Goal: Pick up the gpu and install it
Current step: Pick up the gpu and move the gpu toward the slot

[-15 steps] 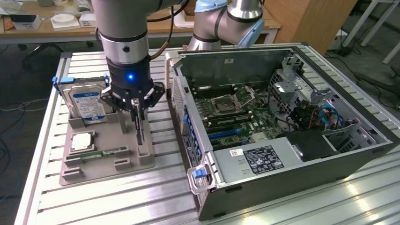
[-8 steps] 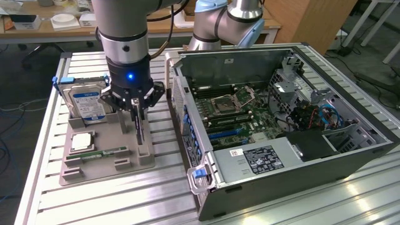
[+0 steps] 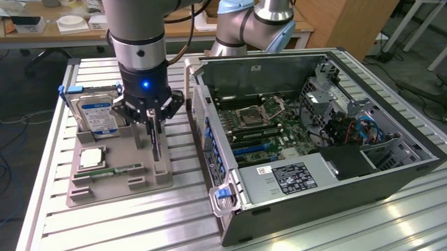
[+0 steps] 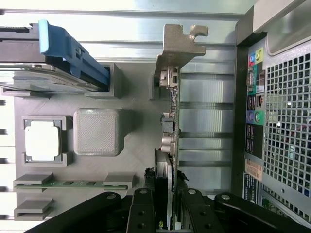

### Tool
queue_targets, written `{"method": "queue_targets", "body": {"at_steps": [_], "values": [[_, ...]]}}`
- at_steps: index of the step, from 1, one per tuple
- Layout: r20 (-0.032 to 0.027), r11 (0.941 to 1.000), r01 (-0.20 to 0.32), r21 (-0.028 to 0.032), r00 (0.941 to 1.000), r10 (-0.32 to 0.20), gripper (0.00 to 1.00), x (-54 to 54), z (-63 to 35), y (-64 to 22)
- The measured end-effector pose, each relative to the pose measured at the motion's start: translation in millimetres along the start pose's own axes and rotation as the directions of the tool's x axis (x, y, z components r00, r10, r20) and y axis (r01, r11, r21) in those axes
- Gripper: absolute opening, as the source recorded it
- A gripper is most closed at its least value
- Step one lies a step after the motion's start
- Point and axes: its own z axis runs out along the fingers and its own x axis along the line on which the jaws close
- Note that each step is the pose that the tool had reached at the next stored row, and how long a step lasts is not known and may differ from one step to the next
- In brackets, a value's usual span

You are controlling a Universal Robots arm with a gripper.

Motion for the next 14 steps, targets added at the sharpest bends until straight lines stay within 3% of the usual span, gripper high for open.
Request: {"method": "queue_targets", "body": {"at_steps": [14], "values": [[0.0,1.0,0.0,0.0,1.0,0.0,0.26,0.0,-3.8,0.1]]}}
